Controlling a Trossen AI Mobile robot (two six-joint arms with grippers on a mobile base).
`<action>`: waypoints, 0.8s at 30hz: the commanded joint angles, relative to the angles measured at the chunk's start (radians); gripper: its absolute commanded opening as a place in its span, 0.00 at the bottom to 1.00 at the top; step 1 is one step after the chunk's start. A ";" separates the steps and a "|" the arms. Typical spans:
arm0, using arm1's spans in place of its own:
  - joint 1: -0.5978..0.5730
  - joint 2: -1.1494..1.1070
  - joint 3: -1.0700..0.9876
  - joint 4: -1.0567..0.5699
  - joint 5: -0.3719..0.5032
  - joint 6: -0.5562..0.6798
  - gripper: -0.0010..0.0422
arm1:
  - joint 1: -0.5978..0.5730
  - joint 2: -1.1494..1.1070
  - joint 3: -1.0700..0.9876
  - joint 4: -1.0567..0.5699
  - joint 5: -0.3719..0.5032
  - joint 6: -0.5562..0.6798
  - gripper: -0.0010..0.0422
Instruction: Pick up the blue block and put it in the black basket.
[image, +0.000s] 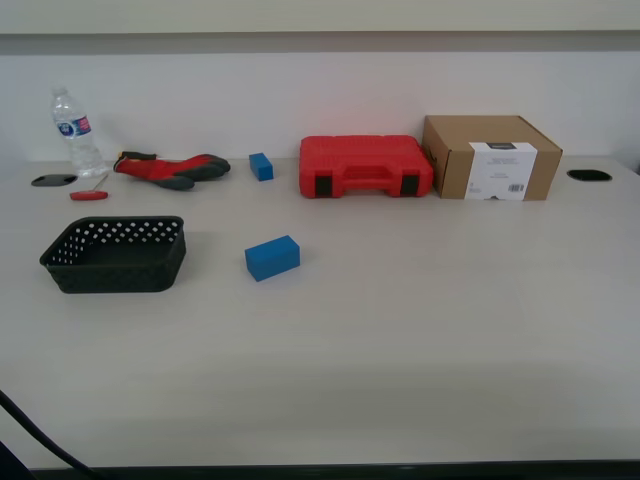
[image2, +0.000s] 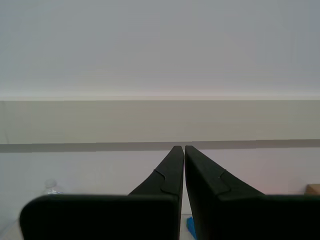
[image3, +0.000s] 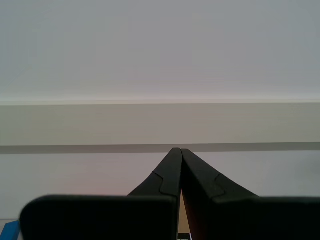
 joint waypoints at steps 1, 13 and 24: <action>0.000 0.000 0.001 0.003 0.000 0.000 0.02 | 0.000 0.001 0.001 -0.026 0.143 0.001 0.02; 0.000 0.000 0.001 0.002 0.000 0.000 0.02 | -0.175 0.130 -0.035 -0.364 0.283 0.035 0.02; 0.000 0.000 0.001 0.000 0.000 0.000 0.02 | -0.490 0.776 0.124 -0.234 0.118 0.208 0.02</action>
